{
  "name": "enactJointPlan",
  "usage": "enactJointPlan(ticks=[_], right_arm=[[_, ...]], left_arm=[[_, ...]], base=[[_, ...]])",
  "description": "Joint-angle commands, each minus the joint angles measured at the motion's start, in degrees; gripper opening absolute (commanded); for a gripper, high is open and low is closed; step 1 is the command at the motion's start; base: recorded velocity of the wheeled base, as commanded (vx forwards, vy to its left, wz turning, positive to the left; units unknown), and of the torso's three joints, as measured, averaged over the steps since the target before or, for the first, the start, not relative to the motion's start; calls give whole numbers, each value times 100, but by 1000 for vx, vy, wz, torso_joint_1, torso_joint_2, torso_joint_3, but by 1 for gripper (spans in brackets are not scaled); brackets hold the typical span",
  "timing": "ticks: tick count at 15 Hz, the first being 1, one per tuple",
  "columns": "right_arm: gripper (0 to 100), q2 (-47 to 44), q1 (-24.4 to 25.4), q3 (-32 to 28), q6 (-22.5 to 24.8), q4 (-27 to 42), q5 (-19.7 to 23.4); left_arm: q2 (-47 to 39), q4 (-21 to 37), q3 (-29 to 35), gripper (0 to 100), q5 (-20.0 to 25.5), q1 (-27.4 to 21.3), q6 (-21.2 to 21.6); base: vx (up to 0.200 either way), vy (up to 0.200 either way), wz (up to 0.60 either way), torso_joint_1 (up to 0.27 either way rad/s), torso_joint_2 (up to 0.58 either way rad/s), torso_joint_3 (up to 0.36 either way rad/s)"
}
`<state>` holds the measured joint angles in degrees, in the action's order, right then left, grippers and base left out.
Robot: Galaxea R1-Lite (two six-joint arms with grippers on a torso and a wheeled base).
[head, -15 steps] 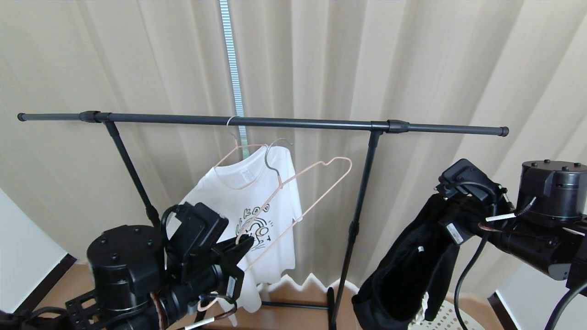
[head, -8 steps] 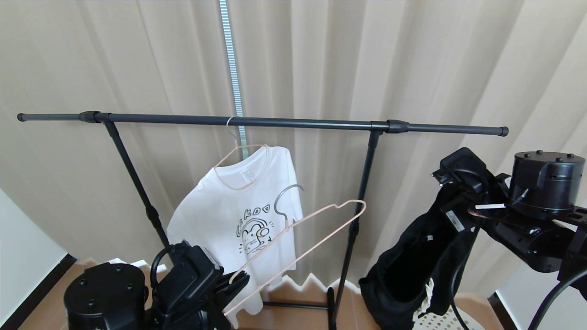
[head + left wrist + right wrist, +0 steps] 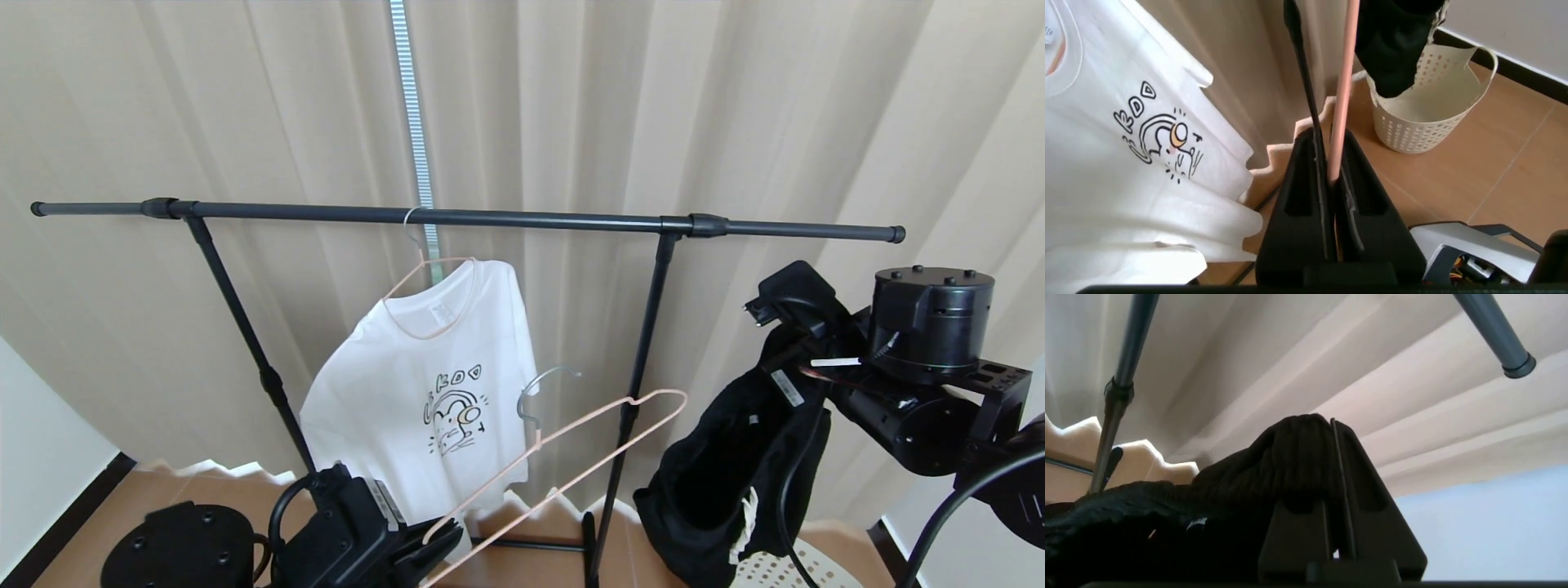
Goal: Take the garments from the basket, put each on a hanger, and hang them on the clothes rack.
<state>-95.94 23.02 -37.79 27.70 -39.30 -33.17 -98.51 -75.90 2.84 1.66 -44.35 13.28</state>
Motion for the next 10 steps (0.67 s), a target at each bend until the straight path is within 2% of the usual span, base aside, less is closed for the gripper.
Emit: enactJointPlan(ticks=[1, 3, 10], right_arm=[[0, -48, 54, -18, -1, 2, 4], [0, -56, 71, -18, -1, 2, 4], [0, -30, 766, 70, -159, 10, -243]], left_arm=[[-72, -4, -12, 0, 1, -91, -9], [-72, -13, -3, 0, -8, -144, -36], [-291, -241, 50, 0, -34, -250, -62]], base=[[0, 0, 0, 0, 0, 0], [0, 0, 0, 0, 0, 0], [0, 0, 0, 0, 0, 0]])
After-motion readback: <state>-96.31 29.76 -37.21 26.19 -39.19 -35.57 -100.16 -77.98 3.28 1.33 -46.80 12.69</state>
